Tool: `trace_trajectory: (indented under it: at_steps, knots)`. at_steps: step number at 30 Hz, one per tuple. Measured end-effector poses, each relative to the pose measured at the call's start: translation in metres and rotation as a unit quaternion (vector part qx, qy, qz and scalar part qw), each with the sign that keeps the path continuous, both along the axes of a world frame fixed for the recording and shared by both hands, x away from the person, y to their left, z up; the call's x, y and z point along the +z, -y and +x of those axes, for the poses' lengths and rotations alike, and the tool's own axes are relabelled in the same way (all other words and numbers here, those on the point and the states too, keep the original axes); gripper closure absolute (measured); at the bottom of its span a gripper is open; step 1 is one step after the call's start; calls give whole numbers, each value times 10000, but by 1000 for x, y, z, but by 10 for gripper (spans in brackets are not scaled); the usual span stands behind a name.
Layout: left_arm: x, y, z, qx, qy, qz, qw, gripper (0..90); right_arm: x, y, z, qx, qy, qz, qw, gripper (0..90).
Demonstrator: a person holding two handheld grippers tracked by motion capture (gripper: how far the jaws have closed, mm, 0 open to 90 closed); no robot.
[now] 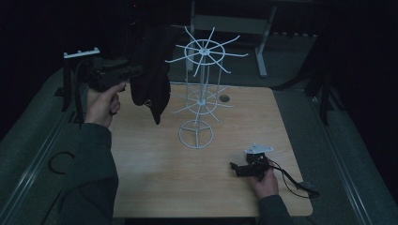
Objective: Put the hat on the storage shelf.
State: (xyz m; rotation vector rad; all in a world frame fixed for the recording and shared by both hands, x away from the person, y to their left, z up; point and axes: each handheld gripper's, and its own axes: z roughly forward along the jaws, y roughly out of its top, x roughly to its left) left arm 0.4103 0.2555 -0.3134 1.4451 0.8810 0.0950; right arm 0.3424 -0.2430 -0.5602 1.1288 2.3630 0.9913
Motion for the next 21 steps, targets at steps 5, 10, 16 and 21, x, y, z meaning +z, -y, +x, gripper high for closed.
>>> trace_trajectory:
  at_steps: [5,10,16,21]
  knots:
    - [-2,3,1,-3,-66,43,10000,605,0,0,0,-2,13,-2,10000,110]
    - [-2,2,1,162,-121,33,9998,497,0,0,0,-2,12,-1,10000,110]
    - [-2,1,1,261,-146,126,9995,438,0,0,0,-4,5,8,10000,110]
    - [1,-4,-3,436,-92,87,9990,390,0,0,0,-3,7,0,10000,110]
